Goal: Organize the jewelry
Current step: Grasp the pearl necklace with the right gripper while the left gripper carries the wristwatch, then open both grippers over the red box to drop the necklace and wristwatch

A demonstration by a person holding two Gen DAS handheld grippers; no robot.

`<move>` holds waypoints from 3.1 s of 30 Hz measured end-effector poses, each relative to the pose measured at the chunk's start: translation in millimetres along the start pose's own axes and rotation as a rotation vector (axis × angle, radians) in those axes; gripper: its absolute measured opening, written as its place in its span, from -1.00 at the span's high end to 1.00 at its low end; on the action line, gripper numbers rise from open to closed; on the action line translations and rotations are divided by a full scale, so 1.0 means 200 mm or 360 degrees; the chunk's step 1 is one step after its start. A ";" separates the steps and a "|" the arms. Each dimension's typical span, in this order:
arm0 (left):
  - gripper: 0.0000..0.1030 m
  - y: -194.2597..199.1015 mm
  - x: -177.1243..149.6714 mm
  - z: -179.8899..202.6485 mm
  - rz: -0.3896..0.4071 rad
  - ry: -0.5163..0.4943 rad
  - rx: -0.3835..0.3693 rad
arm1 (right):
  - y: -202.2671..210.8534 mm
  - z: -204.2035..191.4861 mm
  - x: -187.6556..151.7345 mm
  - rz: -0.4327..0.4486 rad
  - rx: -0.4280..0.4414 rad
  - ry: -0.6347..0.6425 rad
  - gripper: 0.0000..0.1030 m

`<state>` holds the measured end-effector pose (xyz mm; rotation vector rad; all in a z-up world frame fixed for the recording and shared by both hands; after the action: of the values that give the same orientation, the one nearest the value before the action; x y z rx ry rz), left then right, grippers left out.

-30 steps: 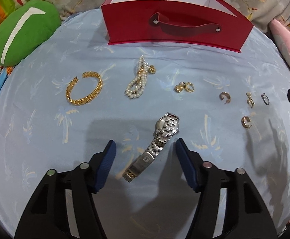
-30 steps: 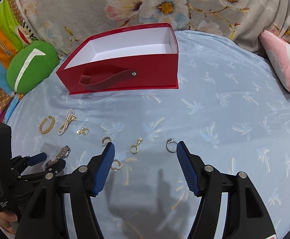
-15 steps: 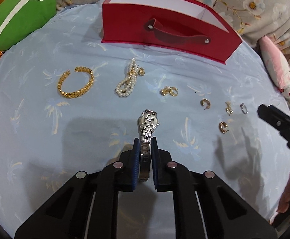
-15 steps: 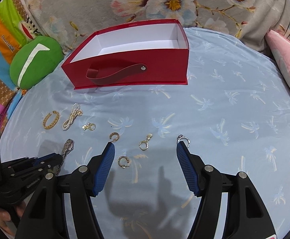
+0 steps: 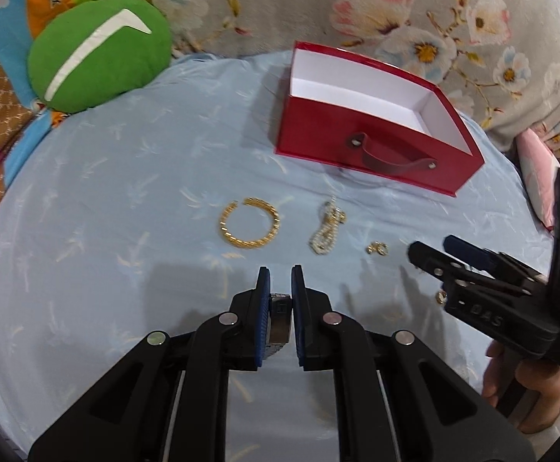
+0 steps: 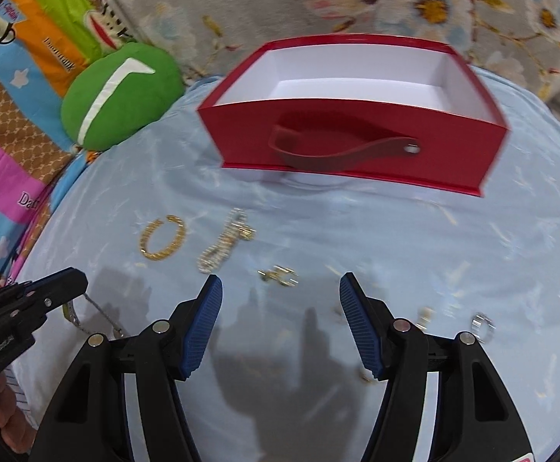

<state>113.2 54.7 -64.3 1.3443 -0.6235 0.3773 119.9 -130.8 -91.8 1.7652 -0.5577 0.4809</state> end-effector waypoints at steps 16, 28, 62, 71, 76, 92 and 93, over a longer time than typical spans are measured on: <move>0.80 -0.03 0.01 -0.16 0.0005 0.0073 0.0047 | -0.47 -0.18 0.10 -0.0200 0.0085 -0.0034 0.58; 0.80 -0.03 0.04 -0.14 0.0019 0.0064 0.0021 | -0.35 -0.15 0.12 -0.0126 0.0079 -0.0015 0.82; 0.80 0.16 1.05 0.45 0.0610 -0.0208 -0.0090 | 0.50 0.40 0.93 0.0613 -0.0104 -0.0020 0.82; 0.80 -0.12 1.23 0.63 0.0570 -0.0270 -0.0089 | 0.28 0.54 1.05 0.0543 -0.0122 -0.0066 0.82; 0.80 -0.25 1.26 0.69 0.0528 -0.0294 -0.0085 | 0.19 0.59 1.08 0.0509 -0.0130 -0.0081 0.82; 0.01 -0.37 1.32 0.67 0.0502 -0.0207 -0.0066 | 0.10 0.66 1.09 0.0534 -0.0167 -0.0084 0.29; 0.01 -0.38 1.32 0.67 0.0501 -0.0207 -0.0059 | 0.11 0.66 1.09 0.0538 -0.0166 -0.0084 0.29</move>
<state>338.1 -116.0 52.9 1.2434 -0.9510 0.5323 286.1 -289.3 18.4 1.5932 -0.9100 0.6275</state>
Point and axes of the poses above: each gripper's, at about its wrist camera, not at the fingertips, and y roughly against the way its jaws point, z to its right, x to its top, the point moved 4 cm from there along -y, roughly the way its jaws point, and after that the axes turned 4 degrees about x, right-handed, at the moved point
